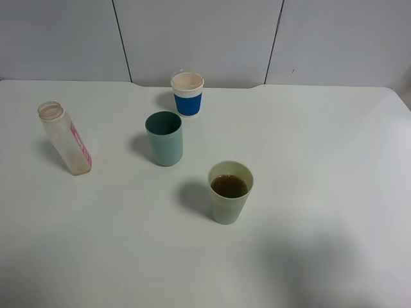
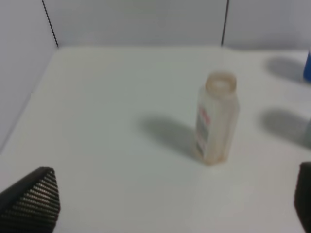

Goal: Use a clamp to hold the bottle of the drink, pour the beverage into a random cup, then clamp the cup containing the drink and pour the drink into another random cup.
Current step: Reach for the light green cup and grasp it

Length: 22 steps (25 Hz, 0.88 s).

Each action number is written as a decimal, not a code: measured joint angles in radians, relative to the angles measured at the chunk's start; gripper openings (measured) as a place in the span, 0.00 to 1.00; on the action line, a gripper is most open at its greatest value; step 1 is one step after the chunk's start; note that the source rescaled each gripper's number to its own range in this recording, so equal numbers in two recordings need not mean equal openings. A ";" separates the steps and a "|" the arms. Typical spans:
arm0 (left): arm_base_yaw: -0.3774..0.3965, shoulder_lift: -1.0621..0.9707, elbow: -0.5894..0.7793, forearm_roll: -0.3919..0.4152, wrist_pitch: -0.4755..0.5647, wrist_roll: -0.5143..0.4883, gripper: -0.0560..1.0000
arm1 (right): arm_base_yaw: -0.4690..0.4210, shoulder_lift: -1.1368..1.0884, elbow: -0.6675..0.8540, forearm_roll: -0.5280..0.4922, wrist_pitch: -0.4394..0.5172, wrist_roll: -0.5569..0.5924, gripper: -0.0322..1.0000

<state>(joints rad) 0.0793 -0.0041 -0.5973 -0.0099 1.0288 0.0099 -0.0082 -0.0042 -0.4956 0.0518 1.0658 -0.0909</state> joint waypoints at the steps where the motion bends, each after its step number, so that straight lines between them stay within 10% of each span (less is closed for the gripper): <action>1: 0.000 0.000 0.019 0.000 0.001 -0.001 0.93 | 0.000 0.000 0.000 0.000 0.000 0.000 1.00; 22: -0.112 0.000 0.092 0.000 0.022 -0.002 0.93 | 0.000 0.000 0.000 0.000 0.000 0.000 1.00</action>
<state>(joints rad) -0.0324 -0.0041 -0.5054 -0.0099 1.0506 0.0078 -0.0082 -0.0042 -0.4956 0.0518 1.0658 -0.0909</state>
